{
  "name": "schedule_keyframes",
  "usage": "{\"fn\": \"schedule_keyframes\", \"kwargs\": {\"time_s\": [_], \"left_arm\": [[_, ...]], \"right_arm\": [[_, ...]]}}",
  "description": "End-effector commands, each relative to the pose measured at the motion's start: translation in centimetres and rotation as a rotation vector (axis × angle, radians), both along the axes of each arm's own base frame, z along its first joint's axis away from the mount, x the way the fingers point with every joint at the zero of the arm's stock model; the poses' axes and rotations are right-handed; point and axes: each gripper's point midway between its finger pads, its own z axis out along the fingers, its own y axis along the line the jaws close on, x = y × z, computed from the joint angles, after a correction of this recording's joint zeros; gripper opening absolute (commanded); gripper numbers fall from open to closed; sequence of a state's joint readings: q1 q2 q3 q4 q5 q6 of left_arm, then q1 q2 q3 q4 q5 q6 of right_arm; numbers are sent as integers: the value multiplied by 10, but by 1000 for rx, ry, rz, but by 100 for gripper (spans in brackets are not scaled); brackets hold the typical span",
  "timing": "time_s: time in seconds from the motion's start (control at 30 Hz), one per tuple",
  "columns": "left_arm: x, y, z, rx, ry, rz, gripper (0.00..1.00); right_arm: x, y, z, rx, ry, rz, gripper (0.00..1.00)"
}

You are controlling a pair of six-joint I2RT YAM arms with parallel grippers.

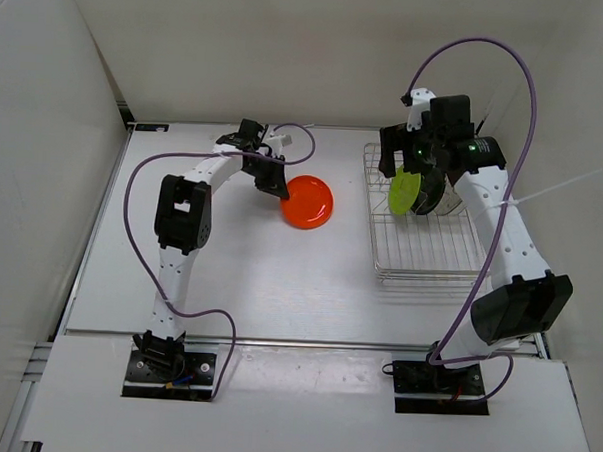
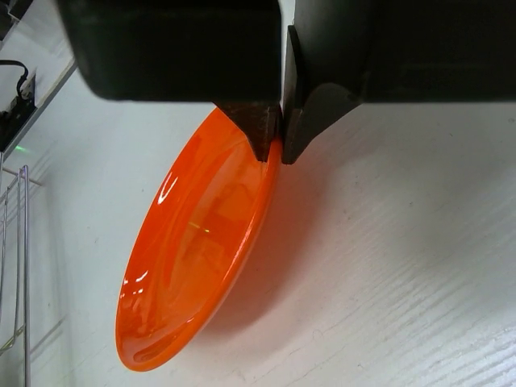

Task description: Unload the plates from the dish rack

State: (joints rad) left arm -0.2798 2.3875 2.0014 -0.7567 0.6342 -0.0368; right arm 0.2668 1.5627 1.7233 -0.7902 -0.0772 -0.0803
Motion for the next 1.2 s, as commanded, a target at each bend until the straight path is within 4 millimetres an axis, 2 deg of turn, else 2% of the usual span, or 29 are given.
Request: {"fn": "schedule_keyframes", "kwargs": {"time_s": [0.0,0.1,0.17,0.2,0.3,0.43,0.53,0.57,0.6,0.67,0.7,0.77,0.8,0.87,0.9,0.97,1.0,1.03,1.07,1.17], "left_arm": [[10,1,8,19,-62,-16,11],[8,1,-2,23,-37,-10,11],[7,3,-9,38,-20,-5,23],[7,5,-16,51,-13,0,26],[14,6,-16,68,-32,11,37],[25,14,-8,91,-63,37,58],[34,23,18,108,-122,69,78],[35,31,22,119,-134,78,88],[32,34,38,121,-158,85,100],[34,52,55,139,-187,126,100],[33,54,76,135,-227,135,100],[32,71,96,153,-251,164,100],[28,74,121,152,-292,175,100],[21,87,134,187,-316,198,100],[14,92,156,196,-360,206,100],[3,103,166,238,-382,224,100],[-2,107,172,253,-393,227,100],[-8,113,186,267,-423,247,100],[-14,116,190,279,-432,245,100],[-27,122,203,291,-457,262,100]], "right_arm": [[6,-1,2,-5,-28,-6,100],[6,-1,2,-5,-28,-6,100],[6,-1,2,-5,-28,-6,100],[5,-1,-2,-8,-20,-6,100],[5,-1,-2,-14,-23,-1,100],[4,-4,-18,-58,-7,32,97],[15,-19,-29,-140,-28,-16,93],[22,-23,-34,-168,-30,-33,93],[25,-28,-39,-200,-23,-47,90],[37,-38,-52,-257,-18,-87,87],[41,-40,-52,-277,-22,-91,86],[53,-42,-58,-300,-12,-110,82],[59,-46,-58,-303,-20,-127,81],[70,-52,-63,-322,-17,-155,74],[78,-58,-70,-342,-14,-169,72],[87,-63,-70,-349,-16,-186,62],[91,-69,-78,-360,1,-202,61],[92,-69,-83,-364,11,-200,61],[95,-73,-79,-360,2,-212,61],[100,-78,-90,-365,19,-219,61]]}}
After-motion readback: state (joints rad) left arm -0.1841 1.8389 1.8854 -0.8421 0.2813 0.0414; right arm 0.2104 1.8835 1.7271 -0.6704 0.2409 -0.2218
